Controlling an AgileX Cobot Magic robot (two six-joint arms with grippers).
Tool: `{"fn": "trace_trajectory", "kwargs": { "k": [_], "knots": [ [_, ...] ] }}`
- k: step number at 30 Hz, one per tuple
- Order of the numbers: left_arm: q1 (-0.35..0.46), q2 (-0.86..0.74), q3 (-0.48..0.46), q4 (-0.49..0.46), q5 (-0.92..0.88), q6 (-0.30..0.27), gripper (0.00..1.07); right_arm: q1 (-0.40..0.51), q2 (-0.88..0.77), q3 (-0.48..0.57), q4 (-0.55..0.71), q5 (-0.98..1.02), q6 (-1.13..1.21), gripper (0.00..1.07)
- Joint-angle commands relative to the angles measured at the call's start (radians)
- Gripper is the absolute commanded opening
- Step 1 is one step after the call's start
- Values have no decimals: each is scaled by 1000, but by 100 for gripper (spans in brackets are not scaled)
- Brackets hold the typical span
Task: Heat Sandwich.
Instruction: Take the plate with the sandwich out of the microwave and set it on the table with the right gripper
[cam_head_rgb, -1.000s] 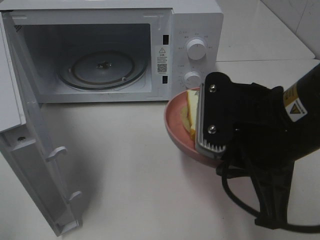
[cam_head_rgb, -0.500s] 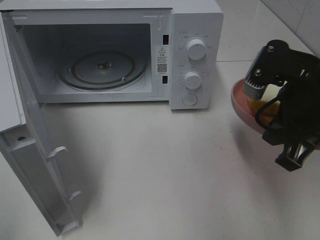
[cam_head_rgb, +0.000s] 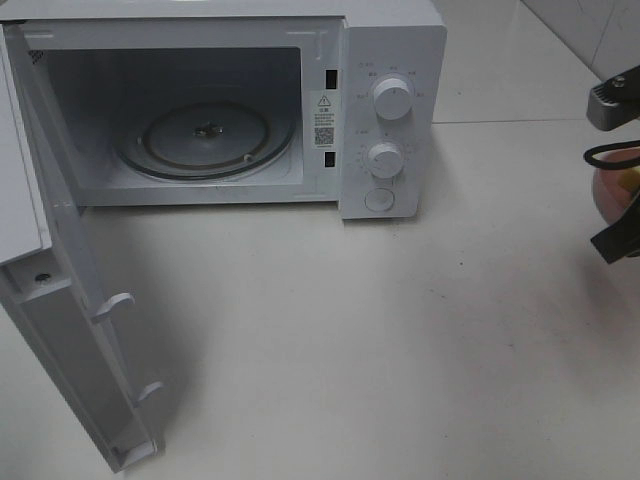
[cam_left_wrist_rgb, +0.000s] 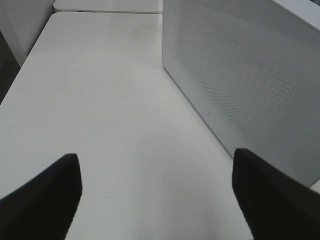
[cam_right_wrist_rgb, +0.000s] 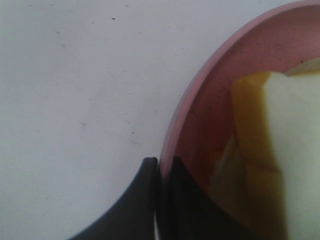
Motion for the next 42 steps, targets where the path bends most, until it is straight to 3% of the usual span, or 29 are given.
{"fn": "trace_trajectory", "kwargs": {
  "k": [1,8,18,33,37,42],
  "knots": [
    [2,-17,3,-1,-14,-5,78,-24,20,-3,-57,-23,105,0],
    [2,-17,3,-1,-14,-5,78,-41,133,-3,-168,-78,336,0],
    [2,-17,3,-1,-14,-5,78,-41,280,-3,-255,-206,464,0],
    [2,-17,3,-1,-14,-5,78,-76,424,-3,-269,-350,512,1],
    [2,-17,3,-1,-14,-5,78,-76,447,-3,-266,-369,512,7],
    [2,-17,3,-1,-14,-5,78,-76,454,-3,-266,-368,512,22]
  ]
}}
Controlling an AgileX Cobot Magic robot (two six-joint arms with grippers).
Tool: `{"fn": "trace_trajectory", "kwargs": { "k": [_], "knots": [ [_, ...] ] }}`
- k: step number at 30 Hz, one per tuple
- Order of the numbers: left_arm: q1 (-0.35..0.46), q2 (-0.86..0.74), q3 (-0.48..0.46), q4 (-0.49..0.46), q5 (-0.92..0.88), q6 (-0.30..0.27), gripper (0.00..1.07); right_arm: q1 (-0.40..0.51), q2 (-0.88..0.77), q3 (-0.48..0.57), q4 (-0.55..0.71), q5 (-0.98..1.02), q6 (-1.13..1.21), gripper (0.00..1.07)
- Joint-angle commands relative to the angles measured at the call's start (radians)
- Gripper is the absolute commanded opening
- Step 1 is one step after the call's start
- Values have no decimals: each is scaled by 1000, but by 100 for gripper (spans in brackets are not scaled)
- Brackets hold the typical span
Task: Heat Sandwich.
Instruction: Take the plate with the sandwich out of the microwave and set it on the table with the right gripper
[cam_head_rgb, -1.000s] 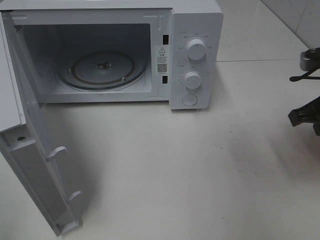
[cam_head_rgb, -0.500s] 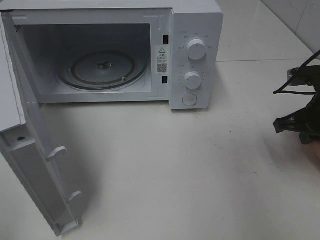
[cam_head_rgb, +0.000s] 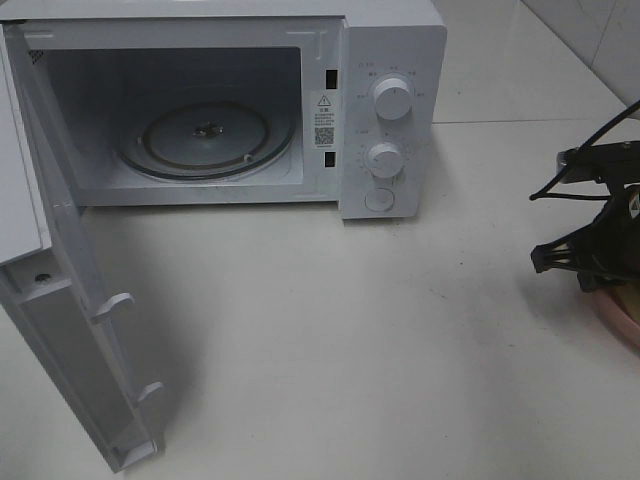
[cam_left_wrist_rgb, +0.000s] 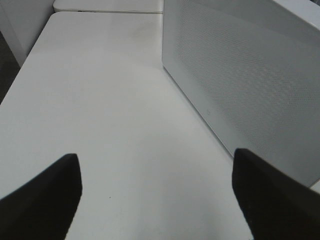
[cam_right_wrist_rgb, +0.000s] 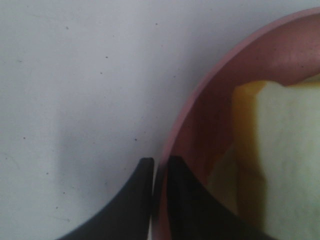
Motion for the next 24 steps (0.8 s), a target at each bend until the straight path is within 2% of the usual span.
{"fn": "trace_trajectory", "kwargs": {
  "k": [1,2,7,19,24],
  "knots": [
    [2,-17,3,-1,-14,-5,78,-2,3,-2,-9,-7,2,26],
    [2,-17,3,-1,-14,-5,78,-2,3,-2,-9,-7,2,35],
    [2,-17,3,-1,-14,-5,78,-2,3,-2,-6,-7,1,49],
    [2,-17,3,-1,-14,-5,78,1,-8,-6,4,-6,-35,50],
    [2,-17,3,-1,-14,-5,78,1,-89,-19,50,-8,-60,50]
  ]
}}
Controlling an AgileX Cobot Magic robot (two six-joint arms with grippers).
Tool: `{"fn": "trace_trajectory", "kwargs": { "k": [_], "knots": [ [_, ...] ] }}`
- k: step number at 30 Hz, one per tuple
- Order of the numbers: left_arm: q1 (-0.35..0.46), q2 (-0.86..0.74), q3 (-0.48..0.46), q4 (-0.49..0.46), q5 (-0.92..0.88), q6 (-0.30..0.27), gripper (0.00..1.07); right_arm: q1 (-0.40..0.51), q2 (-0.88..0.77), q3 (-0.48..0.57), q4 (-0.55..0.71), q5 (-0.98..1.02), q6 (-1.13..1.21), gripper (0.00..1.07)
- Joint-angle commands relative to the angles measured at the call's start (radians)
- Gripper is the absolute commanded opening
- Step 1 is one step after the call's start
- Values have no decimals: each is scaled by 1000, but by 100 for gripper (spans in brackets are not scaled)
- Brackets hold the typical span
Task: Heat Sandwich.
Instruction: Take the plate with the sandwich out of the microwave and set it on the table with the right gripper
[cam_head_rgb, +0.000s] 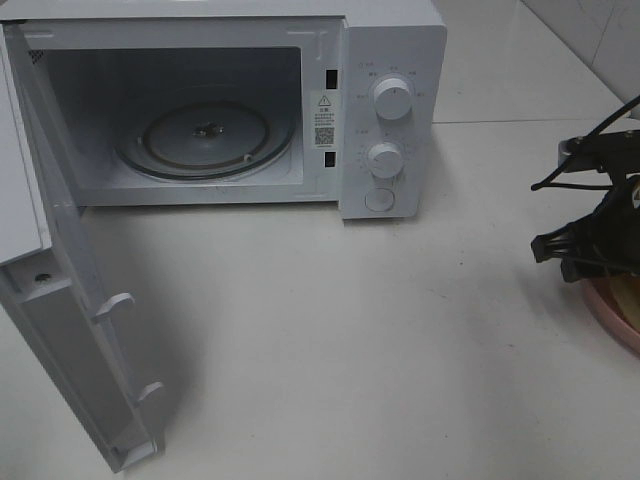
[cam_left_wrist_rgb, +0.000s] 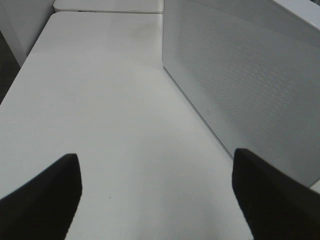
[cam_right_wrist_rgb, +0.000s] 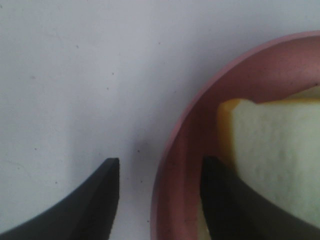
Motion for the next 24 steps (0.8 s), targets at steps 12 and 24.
{"fn": "trace_trajectory", "kwargs": {
  "k": [12,24],
  "knots": [
    [2,-17,3,-1,-14,-5,78,1,-223,-108,112,35,-62,70],
    [2,-17,3,-1,-14,-5,78,1,-240,-408,125,410,-128,77]
  ]
}}
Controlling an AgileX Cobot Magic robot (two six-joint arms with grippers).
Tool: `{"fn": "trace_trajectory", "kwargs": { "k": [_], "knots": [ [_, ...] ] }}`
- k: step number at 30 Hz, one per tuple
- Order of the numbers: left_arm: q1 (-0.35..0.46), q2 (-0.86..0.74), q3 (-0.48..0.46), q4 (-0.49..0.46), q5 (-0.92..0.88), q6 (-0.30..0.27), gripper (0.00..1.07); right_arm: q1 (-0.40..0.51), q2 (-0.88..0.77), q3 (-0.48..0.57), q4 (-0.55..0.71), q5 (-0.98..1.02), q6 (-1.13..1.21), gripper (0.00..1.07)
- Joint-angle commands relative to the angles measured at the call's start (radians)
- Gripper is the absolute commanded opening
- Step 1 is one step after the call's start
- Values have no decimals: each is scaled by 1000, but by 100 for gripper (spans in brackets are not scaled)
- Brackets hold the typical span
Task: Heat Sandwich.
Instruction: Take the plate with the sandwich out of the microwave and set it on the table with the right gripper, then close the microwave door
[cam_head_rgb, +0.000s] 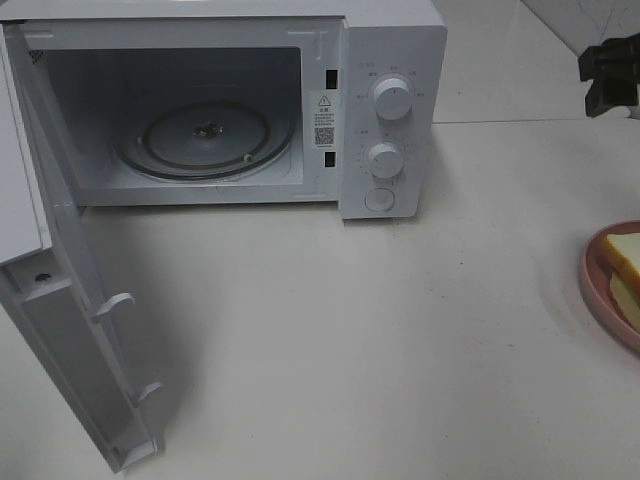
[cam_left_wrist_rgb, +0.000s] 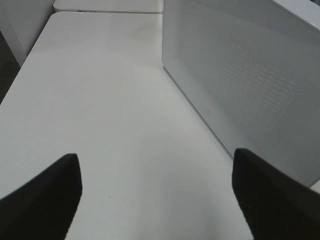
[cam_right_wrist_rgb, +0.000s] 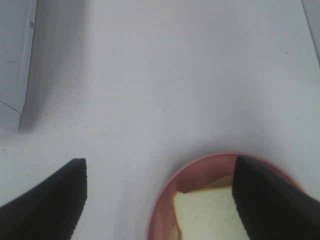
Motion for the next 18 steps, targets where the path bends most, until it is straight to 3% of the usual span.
{"fn": "trace_trajectory", "kwargs": {
  "k": [1,7,12,18],
  "knots": [
    [2,-17,3,-1,-14,-5,78,0,-9,-92,10,128,-63,77],
    [2,-17,3,-1,-14,-5,78,-1,-17,-193,160,378,-197,76],
    [2,-17,3,-1,-14,-5,78,0,-44,-195,274,505,-267,76],
    [2,-17,3,-1,-14,-5,78,0,-133,-173,292,663,-270,76]
  ]
}}
